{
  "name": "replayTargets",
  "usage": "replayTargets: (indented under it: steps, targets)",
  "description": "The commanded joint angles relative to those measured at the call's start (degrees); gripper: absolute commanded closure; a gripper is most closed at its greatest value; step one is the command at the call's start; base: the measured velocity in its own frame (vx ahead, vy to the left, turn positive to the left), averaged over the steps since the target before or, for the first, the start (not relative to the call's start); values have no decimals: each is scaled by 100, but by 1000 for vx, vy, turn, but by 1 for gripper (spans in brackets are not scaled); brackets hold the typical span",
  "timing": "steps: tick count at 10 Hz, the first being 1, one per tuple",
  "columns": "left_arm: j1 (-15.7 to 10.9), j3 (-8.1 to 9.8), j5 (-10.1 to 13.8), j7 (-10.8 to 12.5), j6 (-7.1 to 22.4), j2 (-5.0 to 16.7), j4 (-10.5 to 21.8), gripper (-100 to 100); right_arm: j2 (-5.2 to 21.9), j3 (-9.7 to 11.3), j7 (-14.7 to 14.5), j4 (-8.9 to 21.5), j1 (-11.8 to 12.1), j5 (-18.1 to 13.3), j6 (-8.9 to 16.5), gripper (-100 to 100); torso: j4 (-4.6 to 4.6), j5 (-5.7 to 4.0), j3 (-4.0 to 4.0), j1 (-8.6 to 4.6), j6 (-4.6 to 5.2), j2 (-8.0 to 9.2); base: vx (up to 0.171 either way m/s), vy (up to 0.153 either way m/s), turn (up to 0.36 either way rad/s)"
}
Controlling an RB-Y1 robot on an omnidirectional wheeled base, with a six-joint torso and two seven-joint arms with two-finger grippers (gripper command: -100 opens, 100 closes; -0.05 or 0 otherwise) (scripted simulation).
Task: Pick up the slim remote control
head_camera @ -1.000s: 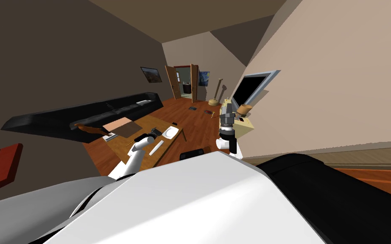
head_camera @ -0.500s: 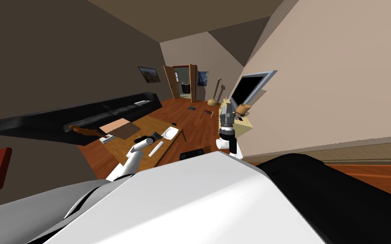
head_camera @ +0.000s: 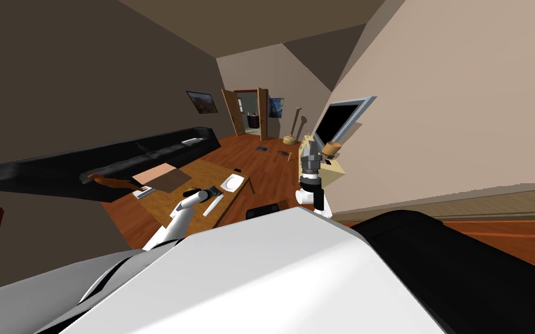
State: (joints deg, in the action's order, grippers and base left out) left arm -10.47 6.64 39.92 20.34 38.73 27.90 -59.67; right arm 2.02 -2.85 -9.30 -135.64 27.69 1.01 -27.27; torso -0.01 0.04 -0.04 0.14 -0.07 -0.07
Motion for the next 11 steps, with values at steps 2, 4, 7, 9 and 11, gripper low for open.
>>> replayTargets:
  steps: [2, 4, 7, 9, 11]
  targets:
    - [-42, -49, 142, 18, 319, 86, 352, -100, 0, 0, 0, 0, 0, 0, 0, 0, 0, 0, 0, 3, 1, 0, 14, 30, -42]
    - [-67, -82, 237, 58, 589, 166, 641, -100, 0, 0, 0, 0, 0, 0, 0, 0, 0, 0, -1, 3, 0, -2, 18, 29, -37]
    - [-109, -143, 405, 131, 1067, 323, 1071, -100, 0, 0, 0, 0, 0, 0, 0, 0, 0, 0, -1, 3, 0, -2, 18, 30, -36]
    - [-125, -169, 476, 163, 1271, 399, 1237, -100, 0, 0, 0, 0, 0, 0, 0, 0, 0, -1, 0, 0, 0, -1, 15, 28, -29]
    - [-134, -193, 539, 191, 1449, 469, 1418, -100, 0, 0, 0, 0, 0, 0, 0, 0, 1, 0, 0, 1, 0, -1, 17, 28, -21]
